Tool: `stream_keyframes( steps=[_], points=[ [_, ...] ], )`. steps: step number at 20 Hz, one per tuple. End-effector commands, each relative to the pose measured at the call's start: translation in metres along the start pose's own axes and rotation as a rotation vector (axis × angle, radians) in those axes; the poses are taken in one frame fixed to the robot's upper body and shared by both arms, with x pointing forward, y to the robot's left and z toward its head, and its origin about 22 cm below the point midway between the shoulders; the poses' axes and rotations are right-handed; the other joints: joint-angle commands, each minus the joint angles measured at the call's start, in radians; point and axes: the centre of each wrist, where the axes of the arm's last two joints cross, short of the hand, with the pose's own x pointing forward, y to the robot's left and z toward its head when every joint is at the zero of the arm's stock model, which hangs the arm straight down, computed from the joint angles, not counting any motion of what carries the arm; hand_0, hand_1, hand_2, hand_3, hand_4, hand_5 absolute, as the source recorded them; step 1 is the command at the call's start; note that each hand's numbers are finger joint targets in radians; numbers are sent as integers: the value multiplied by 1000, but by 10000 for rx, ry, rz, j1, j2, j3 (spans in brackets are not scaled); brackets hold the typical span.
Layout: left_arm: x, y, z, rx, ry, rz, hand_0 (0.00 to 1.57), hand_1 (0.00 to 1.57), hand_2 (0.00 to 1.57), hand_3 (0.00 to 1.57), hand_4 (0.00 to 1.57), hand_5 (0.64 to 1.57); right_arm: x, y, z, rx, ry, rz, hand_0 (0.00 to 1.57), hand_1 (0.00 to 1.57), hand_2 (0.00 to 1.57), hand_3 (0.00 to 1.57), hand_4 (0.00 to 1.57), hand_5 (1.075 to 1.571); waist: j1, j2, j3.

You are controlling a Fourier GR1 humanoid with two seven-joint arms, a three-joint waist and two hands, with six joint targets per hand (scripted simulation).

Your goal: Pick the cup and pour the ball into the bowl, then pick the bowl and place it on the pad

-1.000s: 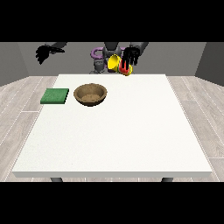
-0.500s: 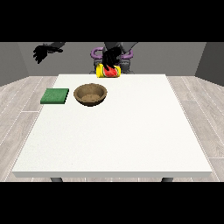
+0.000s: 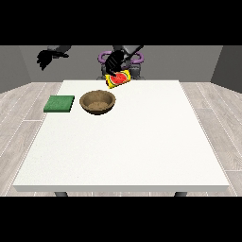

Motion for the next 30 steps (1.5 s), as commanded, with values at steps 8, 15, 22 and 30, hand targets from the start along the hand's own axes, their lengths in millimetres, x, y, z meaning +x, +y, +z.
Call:
stream_keyframes(
  steps=[8, 15, 22, 30],
  points=[
    [-43, -6, 4, 422, 4074, 7512, 1301, 1301, 1571, 1571, 1571, 1190, 5, -14, 7, -974, 390, -138, 0, 0, 0, 0, 0, 1569, 1126, 9, -106],
    [-42, -25, 34, 1664, 7403, 14949, 0, 0, 0, 0, 630, 1569, -5, 23, -11, -1048, -253, -681, 0, 0, 0, 0, 351, 1568, 1434, 1322, -250],
    [-45, -23, 66, 3740, 5609, 20081, 0, 0, 0, 0, 0, 1563, 13, 59, -49, -1495, -845, -503, 0, 0, 0, 0, 252, 1571, 1968, 2151, -108],
    [-31, -71, 111, 4186, 3475, 21475, 0, 0, 0, 0, 0, 1563, -13, 106, -59, -2707, -384, -1037, 0, 0, 0, 0, 324, 1569, 2988, 2305, -12]
  ],
)
